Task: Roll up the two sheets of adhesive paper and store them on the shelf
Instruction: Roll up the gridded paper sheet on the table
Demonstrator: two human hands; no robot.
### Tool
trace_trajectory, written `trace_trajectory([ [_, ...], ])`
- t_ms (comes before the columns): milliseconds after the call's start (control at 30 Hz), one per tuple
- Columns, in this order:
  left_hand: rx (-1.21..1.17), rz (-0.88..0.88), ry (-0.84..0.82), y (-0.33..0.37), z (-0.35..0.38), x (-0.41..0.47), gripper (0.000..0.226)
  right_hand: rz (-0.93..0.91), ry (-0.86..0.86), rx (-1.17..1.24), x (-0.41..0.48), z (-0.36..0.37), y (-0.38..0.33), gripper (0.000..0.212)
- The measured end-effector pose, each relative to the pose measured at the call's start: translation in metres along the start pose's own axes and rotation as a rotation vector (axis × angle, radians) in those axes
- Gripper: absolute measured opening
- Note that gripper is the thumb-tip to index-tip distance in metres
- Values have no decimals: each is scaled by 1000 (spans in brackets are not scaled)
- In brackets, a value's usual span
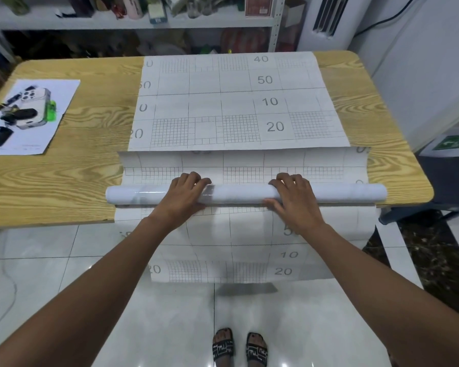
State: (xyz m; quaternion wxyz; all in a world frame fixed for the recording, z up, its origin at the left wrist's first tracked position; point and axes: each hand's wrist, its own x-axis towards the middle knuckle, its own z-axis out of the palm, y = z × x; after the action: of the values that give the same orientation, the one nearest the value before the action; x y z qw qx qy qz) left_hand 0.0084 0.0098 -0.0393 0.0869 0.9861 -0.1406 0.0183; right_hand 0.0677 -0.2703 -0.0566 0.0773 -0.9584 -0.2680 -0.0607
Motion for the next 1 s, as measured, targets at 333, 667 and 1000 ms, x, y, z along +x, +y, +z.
trace_trajectory([
  [333, 6, -16, -35, -2, -3, -1, 44, 61, 3, -21, -3, -1, -7, 54],
  [667, -26, -44, -79, -5, -2, -3, 33, 47, -27, 31, -5, -1, -7, 57],
  [1000, -106, -87, -153, 0, -7, 0, 37, -20, 80, 70, -9, 0, -1, 54],
])
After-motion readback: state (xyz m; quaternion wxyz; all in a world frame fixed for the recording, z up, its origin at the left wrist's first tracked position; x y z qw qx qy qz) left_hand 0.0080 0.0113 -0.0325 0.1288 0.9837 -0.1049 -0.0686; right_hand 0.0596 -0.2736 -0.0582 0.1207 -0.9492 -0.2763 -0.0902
